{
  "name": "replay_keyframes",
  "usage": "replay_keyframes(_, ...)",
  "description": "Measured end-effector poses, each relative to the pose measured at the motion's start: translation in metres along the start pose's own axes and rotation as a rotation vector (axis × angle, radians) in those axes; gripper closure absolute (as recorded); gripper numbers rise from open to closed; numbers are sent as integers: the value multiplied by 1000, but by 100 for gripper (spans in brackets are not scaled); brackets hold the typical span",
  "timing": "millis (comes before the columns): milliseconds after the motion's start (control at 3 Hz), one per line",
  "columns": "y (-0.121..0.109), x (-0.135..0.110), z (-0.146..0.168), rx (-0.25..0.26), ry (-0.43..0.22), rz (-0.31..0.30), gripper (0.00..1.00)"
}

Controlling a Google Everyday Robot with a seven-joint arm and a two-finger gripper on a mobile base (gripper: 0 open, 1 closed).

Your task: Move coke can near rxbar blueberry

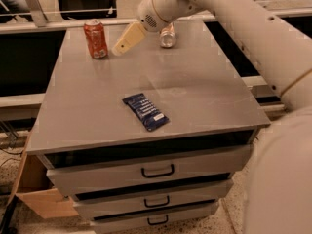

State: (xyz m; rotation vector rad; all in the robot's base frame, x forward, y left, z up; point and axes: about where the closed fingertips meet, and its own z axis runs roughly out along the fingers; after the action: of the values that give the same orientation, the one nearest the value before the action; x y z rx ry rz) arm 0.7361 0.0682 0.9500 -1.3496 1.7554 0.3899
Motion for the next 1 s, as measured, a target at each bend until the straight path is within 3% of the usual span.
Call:
replay_keyframes(333, -6, -23, 57, 16, -96, 100, 0)
replay_keyframes(1000, -18, -33, 126, 88, -191, 162, 0)
